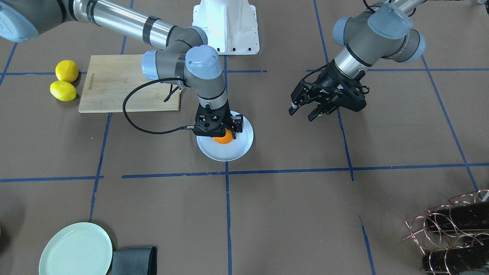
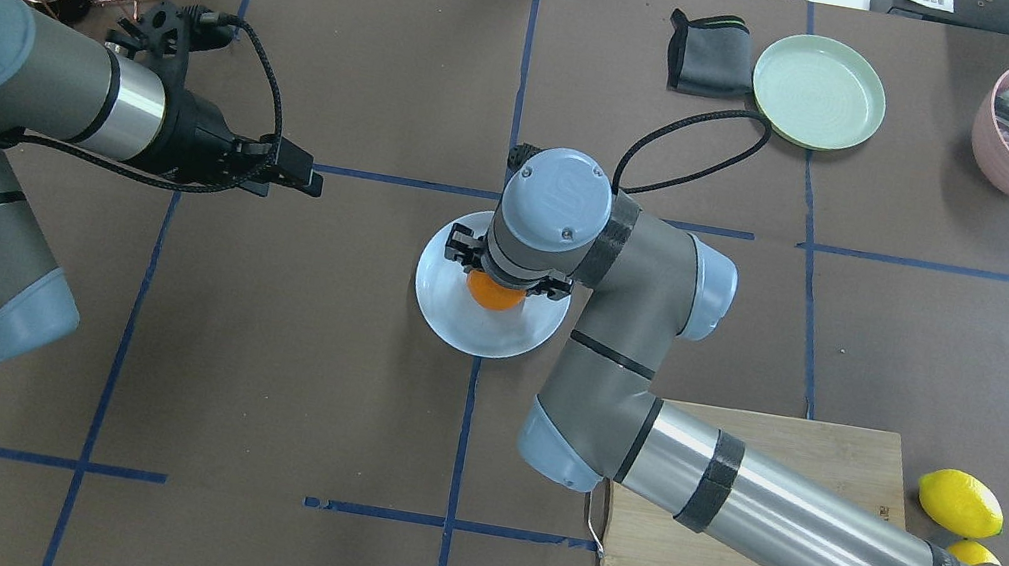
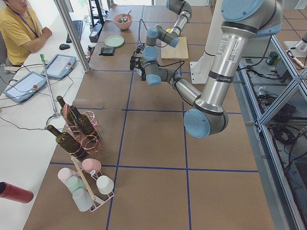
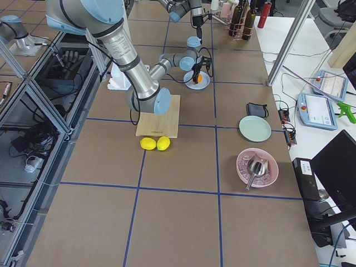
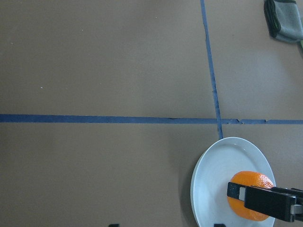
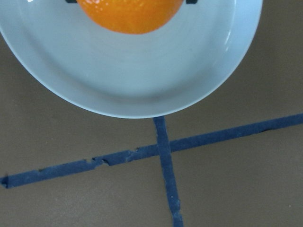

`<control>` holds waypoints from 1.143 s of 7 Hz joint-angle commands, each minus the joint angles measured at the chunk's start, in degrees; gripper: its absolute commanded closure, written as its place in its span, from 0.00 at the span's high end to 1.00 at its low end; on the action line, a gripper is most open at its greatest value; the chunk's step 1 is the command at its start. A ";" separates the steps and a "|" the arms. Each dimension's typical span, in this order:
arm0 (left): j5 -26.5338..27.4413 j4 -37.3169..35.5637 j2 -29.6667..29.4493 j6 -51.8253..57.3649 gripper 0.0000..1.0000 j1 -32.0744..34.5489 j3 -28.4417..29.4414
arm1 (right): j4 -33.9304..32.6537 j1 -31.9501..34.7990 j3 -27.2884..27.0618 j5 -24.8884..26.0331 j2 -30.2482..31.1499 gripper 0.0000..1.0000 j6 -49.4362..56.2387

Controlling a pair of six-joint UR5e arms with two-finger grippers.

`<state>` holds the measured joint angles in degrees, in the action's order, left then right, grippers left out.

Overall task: Pick orange to plate
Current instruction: 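Lower the orange onto the plate and open the right gripper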

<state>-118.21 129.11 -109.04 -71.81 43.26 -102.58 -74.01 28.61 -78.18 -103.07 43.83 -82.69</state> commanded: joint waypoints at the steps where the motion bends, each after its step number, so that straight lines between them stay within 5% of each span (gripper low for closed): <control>1: 0.00 0.00 -0.12 0.00 0.73 -0.02 0.01 | 0.00 -0.04 0.13 0.06 -0.06 1.00 -0.02; 3: 0.00 0.00 -0.12 0.00 0.73 -0.02 0.01 | 0.00 -0.04 -1.09 -0.20 0.02 1.00 0.33; 5: 0.00 0.00 -0.12 0.09 0.73 0.24 0.01 | -0.79 1.18 -14.37 -1.25 6.57 1.00 0.33; 6: 0.00 -0.17 0.06 0.09 0.73 0.51 -0.08 | -0.96 4.67 -23.94 -6.04 13.49 1.00 0.33; 8: 0.00 -1.22 0.76 4.70 0.73 2.43 0.63 | -0.96 18.51 -28.78 -23.49 20.74 1.00 3.03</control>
<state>-118.17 128.54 -108.68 -70.47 44.39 -102.20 -74.93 38.90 -103.79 -116.49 60.15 -81.67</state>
